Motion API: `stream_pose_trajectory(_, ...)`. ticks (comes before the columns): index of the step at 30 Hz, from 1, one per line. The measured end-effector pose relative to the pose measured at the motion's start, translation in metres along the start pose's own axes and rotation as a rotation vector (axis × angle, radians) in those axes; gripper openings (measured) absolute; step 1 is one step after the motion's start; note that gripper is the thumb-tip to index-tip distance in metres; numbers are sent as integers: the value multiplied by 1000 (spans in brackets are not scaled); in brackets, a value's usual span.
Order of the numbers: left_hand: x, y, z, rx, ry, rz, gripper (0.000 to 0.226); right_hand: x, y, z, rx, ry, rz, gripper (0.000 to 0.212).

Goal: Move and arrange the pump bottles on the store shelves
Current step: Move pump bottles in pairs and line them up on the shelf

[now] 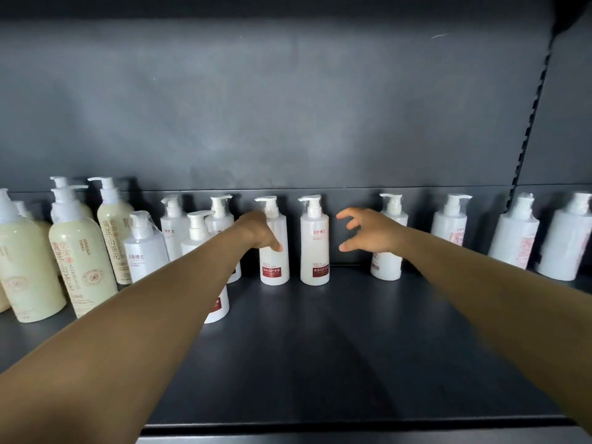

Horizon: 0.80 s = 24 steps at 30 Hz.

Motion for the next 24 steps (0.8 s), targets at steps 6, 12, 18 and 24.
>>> stream_pose_trajectory(6, -29, -2, 54, 182, 129, -354, 76, -7, -13, 54, 160, 105, 327, 81)
stream_pose_trajectory(12, -58, -12, 91, 163, 260, -432, 74, -14, -38, 113, 137, 174, 431, 80)
stream_pose_trajectory(18, -77, 1, 111, 167, 315, -452, 86, -39, -58, 160, 100, 252, 424, 86)
stream_pose_trajectory(24, -103, 16, 115, 183, 347, -484, 85, -69, -77, 179, 85, 305, 436, 86)
Point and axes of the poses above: each hand's wrist, its own z-axis away from the middle knuckle, its own y-axis out of the palm, x = y × z, the point moved 10 cm from there along -z, towards the middle knuckle, and after that the axes turned 2 degrees about -y, right-handed, at the moved point
